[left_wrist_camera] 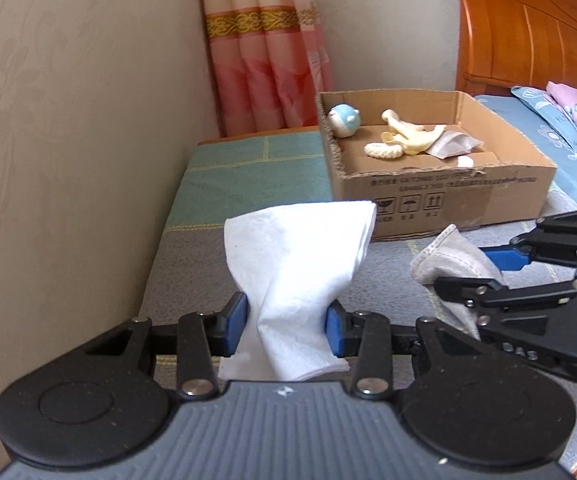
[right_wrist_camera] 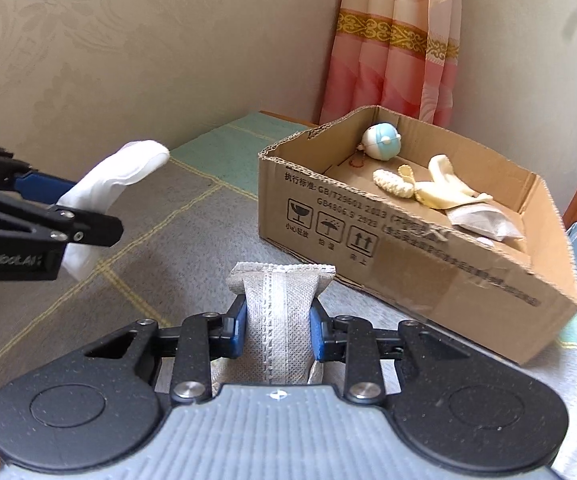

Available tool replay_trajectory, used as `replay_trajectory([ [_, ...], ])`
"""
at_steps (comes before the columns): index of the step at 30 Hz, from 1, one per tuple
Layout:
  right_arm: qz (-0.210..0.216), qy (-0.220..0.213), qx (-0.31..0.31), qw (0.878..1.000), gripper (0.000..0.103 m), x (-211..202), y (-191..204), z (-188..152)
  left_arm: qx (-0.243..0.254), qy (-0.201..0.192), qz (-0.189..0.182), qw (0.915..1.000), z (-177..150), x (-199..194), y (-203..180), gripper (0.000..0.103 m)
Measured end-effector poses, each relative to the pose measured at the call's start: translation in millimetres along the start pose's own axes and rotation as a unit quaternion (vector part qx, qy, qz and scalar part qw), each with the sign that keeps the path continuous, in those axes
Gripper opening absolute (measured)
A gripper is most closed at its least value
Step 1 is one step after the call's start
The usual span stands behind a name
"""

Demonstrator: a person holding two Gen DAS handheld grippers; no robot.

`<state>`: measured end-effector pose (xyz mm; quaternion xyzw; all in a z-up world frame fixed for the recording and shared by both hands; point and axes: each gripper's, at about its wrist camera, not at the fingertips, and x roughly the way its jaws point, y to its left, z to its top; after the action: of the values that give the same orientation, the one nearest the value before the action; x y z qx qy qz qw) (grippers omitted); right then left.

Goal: Organize soft objects
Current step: 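Carry the white cloth and grey pouch into the box and open both tools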

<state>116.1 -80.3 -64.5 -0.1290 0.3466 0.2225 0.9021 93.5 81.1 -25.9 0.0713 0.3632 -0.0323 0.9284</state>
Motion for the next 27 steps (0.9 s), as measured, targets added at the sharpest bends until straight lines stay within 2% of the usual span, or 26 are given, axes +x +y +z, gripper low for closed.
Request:
replay_trajectory([
  [10,0.000,-0.019,-0.003,1.000,0.035,-57.6,-23.3,-10.6,0.024,-0.010,-0.041,0.9988,11.1,-23.0,-20.1,0.040],
  [17,-0.022,-0.048,0.005,0.999,0.035,-89.0,-46.1,-16.2,0.063,-0.036,-0.084,0.9938,50.0,-24.9,-48.4,0.040],
  [22,-0.030,-0.060,0.021,0.998,0.035,-99.9,-60.8,-21.4,0.091,-0.055,-0.105,0.9887,97.8,-0.5,-68.5,0.041],
  [25,-0.035,-0.063,0.030,0.997,0.035,-104.8,-68.8,-24.1,0.100,-0.046,-0.102,0.9887,122.6,30.4,-77.6,0.041],
  [27,-0.041,-0.066,0.034,0.996,0.035,-107.5,-74.7,-25.1,0.105,-0.041,-0.087,0.9899,132.3,51.4,-81.9,0.041],
])
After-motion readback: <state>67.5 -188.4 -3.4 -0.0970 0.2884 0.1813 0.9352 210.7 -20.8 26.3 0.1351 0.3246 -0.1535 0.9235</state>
